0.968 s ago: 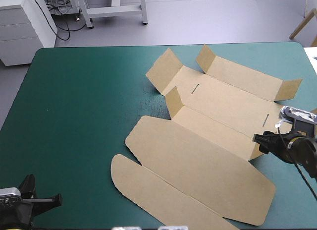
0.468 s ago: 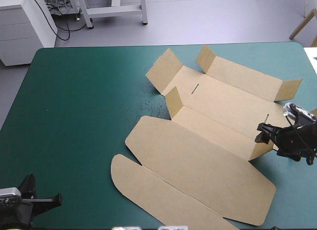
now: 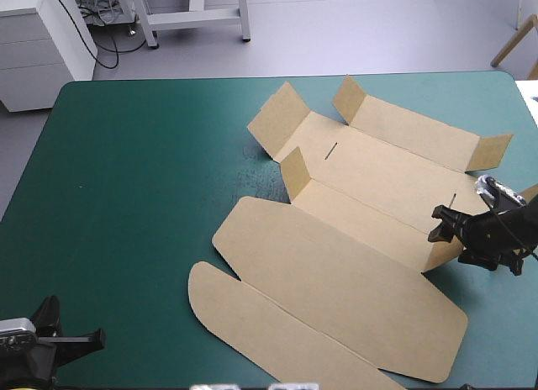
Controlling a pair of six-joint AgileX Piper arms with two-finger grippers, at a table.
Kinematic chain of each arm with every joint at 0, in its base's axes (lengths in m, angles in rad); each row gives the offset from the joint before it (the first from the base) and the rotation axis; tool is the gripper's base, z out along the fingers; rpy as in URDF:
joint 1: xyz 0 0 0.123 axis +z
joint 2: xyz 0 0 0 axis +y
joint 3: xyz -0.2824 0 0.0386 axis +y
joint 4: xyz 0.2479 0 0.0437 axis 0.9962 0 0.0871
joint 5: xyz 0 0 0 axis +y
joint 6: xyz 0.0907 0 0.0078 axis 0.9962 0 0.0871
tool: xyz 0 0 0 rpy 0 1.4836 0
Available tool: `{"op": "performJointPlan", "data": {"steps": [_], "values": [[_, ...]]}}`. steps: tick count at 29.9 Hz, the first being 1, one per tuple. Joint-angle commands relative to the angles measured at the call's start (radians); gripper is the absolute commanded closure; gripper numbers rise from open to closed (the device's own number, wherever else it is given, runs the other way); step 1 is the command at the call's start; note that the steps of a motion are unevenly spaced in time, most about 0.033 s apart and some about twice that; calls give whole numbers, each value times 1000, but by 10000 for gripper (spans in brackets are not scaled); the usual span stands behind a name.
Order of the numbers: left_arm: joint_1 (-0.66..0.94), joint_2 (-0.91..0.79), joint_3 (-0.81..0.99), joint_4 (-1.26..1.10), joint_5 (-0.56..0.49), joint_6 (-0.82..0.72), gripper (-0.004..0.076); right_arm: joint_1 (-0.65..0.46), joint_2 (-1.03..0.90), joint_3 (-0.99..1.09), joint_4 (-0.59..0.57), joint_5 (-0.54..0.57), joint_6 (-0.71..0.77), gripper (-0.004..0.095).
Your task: Fold the box
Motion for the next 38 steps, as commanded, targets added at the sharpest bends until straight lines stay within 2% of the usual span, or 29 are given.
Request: {"op": "performJointPlan", "data": {"steps": [1,2,3,12,16,19,26,32,38], "values": [[0,-5,-25,3,-75,-10,734,-7,-23,-33,20,-3,-10,638],[0,-5,-25,3,-75,-10,734,-7,-23,-33,15,-3,-16,834],[0,-5,-25,3,-75,-10,734,-7,-23,-33,10,-3,-23,928],[0,-5,-25,3,-75,-10,734,-7,-23,-50,0,28,-77,908],[0,-5,-25,1,-75,-10,734,37,-23,-112,-28,52,-107,908],[0,-5,-25,-2,-75,-10,734,127,-21,-175,-97,56,-113,908],[0,-5,-25,-2,-75,-10,734,430,93,-377,-295,73,-136,908],[0,-5,-25,-2,-75,-10,734,629,286,-620,-428,133,-299,909],[0,-5,-25,-2,-75,-10,734,751,482,-876,-527,196,-615,927]]}}
